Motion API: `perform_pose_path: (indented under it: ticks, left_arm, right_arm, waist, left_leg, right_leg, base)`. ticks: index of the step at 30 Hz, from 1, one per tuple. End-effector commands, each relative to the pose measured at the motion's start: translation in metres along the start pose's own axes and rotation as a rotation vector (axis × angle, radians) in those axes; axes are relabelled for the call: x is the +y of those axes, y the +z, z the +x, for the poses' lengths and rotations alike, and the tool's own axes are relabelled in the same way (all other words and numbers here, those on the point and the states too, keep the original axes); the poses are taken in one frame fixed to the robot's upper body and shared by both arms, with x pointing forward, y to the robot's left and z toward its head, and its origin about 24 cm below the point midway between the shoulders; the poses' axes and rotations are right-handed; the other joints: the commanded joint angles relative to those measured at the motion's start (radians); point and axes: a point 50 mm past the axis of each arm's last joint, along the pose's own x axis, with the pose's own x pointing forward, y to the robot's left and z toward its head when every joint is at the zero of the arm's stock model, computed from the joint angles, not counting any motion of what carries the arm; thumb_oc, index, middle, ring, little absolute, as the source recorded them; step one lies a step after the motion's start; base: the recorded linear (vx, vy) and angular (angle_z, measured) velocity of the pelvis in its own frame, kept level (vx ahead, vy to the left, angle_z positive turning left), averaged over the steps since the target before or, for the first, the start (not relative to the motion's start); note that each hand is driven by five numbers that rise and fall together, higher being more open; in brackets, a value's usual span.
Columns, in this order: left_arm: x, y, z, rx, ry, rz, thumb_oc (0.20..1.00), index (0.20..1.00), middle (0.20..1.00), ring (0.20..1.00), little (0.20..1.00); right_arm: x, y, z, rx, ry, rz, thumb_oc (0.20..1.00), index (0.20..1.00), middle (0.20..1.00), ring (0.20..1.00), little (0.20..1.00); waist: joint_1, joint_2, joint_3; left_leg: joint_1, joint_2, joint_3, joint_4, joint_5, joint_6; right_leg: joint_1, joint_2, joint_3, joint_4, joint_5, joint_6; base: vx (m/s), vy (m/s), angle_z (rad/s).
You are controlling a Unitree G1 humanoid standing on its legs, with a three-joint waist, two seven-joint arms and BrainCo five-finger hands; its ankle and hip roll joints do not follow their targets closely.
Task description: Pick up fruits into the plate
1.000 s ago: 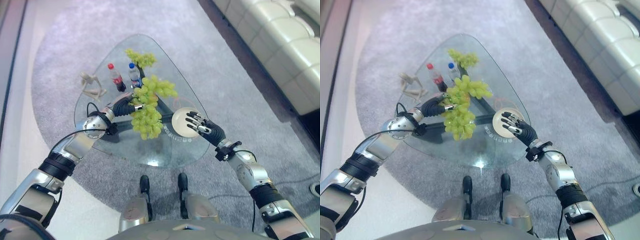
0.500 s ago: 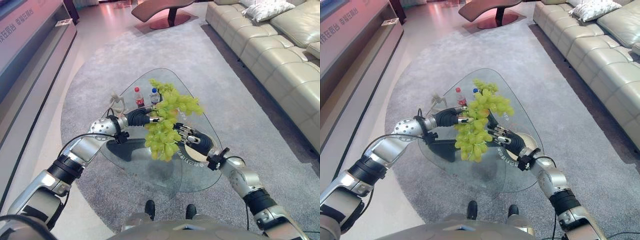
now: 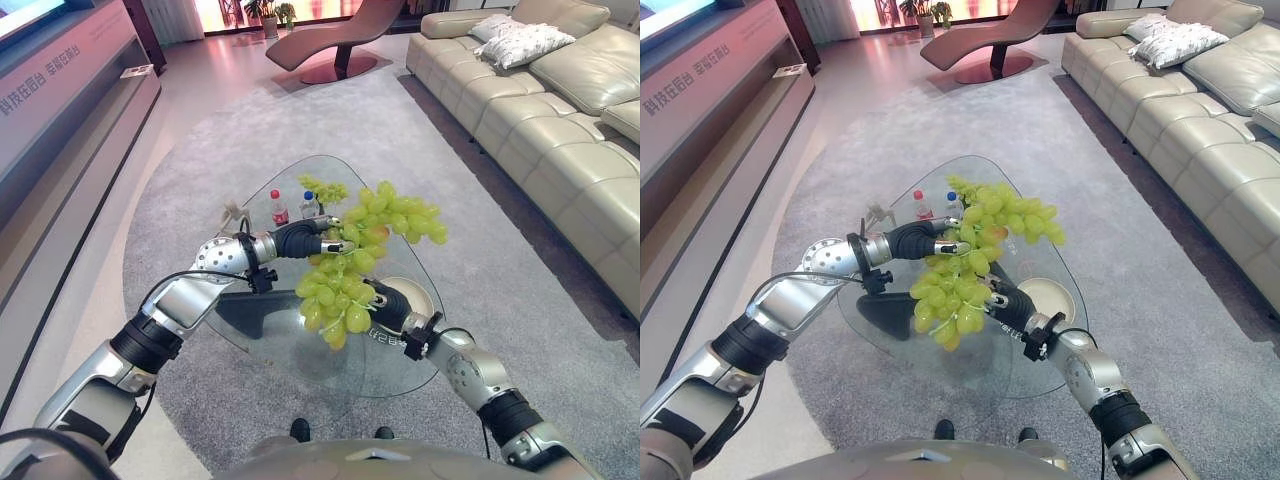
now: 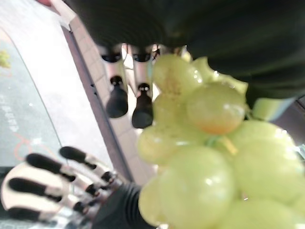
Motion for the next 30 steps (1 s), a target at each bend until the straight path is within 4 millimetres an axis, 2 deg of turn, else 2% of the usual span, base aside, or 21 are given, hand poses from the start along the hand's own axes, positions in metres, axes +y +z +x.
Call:
perform_pose_path:
  ticks: [1, 11, 22, 29, 30]
  left_arm:
    - [0.009, 0.018, 0.005, -0.102, 0.039, 0.017, 0.200, 0.200, 0.200, 0.200, 0.200]
    - [0.004, 0.006, -0.002, -0.055, 0.050, 0.035, 0.200, 0.200, 0.200, 0.200, 0.200]
    - [0.000, -0.003, -0.010, -0.019, 0.059, 0.015, 0.200, 0.200, 0.200, 0.200, 0.200]
    - [-0.004, -0.004, -0.008, -0.020, 0.054, 0.002, 0.200, 0.200, 0.200, 0.200, 0.200]
    - [-0.004, -0.005, -0.008, -0.020, 0.052, -0.001, 0.200, 0.200, 0.200, 0.200, 0.200]
  right_arm:
    - [0.034, 0.007, 0.015, -0.099, 0.256, 0.108, 1.000, 1.000, 1.000, 1.000, 1.000]
    - [0.065, 0.004, 0.017, -0.140, 0.485, 0.300, 1.000, 1.000, 1.000, 1.000, 1.000]
    - [0.074, 0.007, 0.017, -0.174, 0.545, 0.397, 1.000, 1.000, 1.000, 1.000, 1.000]
    - [0.078, 0.011, 0.019, -0.184, 0.564, 0.397, 1.000, 1.000, 1.000, 1.000, 1.000]
    - [0.078, 0.011, 0.020, -0.190, 0.557, 0.398, 0.369, 0.369, 0.369, 0.369, 0.369]
  waist:
    - [0.011, -0.031, -0.018]
    - [0.012, -0.035, -0.009]
    - [0.018, -0.034, -0.002]
    - [0.020, -0.035, 0.000]
    - [0.021, -0.036, -0.002]
  left_leg:
    - [0.098, -0.028, 0.062, 0.019, -0.204, 0.023]
    - [0.102, -0.029, 0.057, 0.027, -0.211, 0.032]
    - [0.100, -0.027, 0.051, 0.029, -0.210, 0.033]
    - [0.101, -0.027, 0.045, 0.028, -0.210, 0.033]
    - [0.101, -0.026, 0.046, 0.028, -0.211, 0.033]
  right_leg:
    - [0.052, -0.059, -0.024, 0.016, -0.105, 0.065]
    - [0.053, -0.052, -0.007, 0.025, -0.114, 0.062]
    - [0.052, -0.047, -0.001, 0.025, -0.117, 0.058]
    - [0.053, -0.045, 0.000, 0.023, -0.117, 0.057]
    - [0.053, -0.045, 0.000, 0.022, -0.118, 0.057]
  base:
    - [0.07, 0.002, -0.04]
    - [0.03, -0.011, -0.02]
    - [0.01, -0.004, 0.00]
    - [0.00, 0.000, 0.00]
    - [0.00, 0.000, 0.00]
